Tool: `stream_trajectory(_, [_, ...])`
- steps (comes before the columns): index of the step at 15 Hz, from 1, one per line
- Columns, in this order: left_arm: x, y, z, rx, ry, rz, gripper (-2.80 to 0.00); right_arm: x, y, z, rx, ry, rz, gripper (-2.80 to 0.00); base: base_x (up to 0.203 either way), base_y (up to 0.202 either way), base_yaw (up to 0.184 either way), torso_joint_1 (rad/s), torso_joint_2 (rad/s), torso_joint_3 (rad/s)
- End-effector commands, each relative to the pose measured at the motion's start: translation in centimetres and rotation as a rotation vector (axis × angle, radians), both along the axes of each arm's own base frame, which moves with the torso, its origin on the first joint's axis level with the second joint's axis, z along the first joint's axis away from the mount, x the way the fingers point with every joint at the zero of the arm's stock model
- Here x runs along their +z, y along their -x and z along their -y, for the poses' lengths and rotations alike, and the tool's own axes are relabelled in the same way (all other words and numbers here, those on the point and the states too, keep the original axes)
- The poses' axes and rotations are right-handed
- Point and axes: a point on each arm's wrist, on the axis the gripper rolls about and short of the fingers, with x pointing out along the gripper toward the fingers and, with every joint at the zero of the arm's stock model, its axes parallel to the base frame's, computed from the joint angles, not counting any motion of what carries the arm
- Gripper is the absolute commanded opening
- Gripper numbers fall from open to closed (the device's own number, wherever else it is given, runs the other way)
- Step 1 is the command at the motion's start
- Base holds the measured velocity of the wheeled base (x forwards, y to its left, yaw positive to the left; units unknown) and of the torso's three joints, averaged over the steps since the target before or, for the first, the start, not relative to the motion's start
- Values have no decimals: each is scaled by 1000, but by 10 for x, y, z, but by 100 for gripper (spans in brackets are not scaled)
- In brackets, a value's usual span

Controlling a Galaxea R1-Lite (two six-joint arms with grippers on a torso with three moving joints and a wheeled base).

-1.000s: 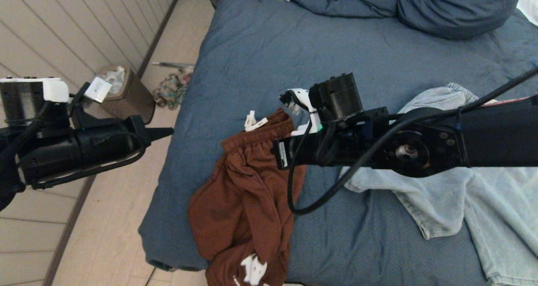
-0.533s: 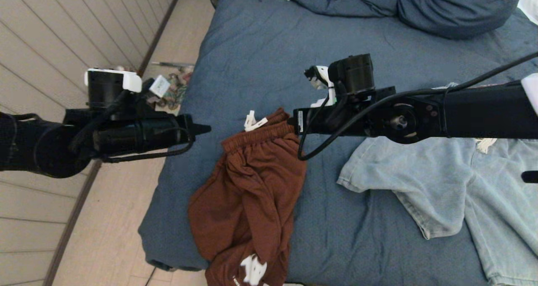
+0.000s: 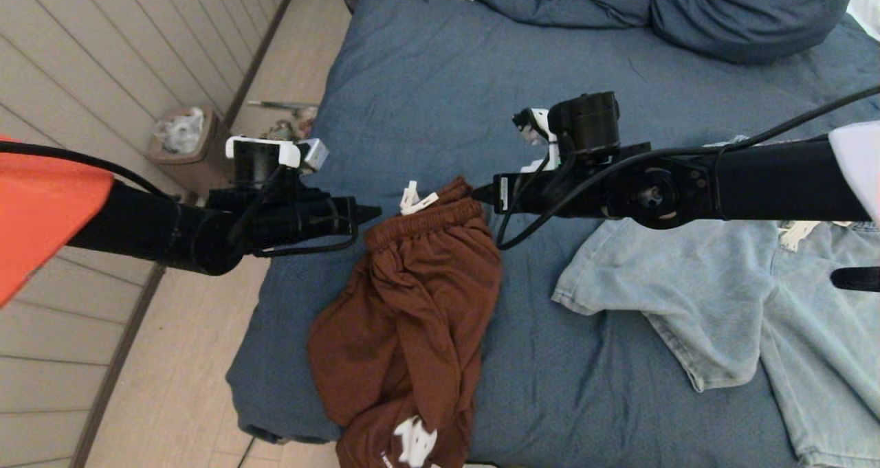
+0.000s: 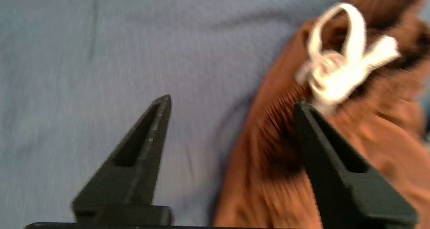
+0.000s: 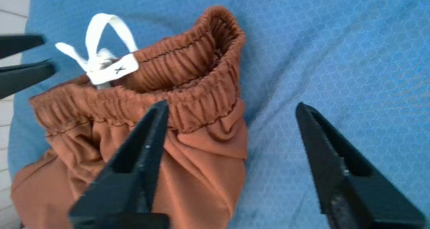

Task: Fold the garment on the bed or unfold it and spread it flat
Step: Fold the brown shorts

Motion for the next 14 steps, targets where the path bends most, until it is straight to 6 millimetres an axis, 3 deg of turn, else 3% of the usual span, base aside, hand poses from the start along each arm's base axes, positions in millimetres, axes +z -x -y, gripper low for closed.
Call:
stream_trajectory(1, [-26, -22, 4, 5, -30, -21, 0, -11, -9, -5, 2, -6, 8, 0, 0, 0, 0, 0, 0, 0])
stream_trajectory(8, [-24, -23, 1, 10, -27, -12, 0, -50, -23, -28, 32, 18, -43, 0, 0, 0, 0, 0, 0, 0])
stream_trajectory(10, [-10, -21, -2, 17, -8, 23, 0, -53, -27, -30, 32, 13, -35, 0, 0, 0, 0, 0, 0, 0])
stream_trajectory(14, [37, -7, -23, 50, 36, 113, 0, -48, -29, -31, 29, 2, -21, 0, 0, 0, 0, 0, 0, 0])
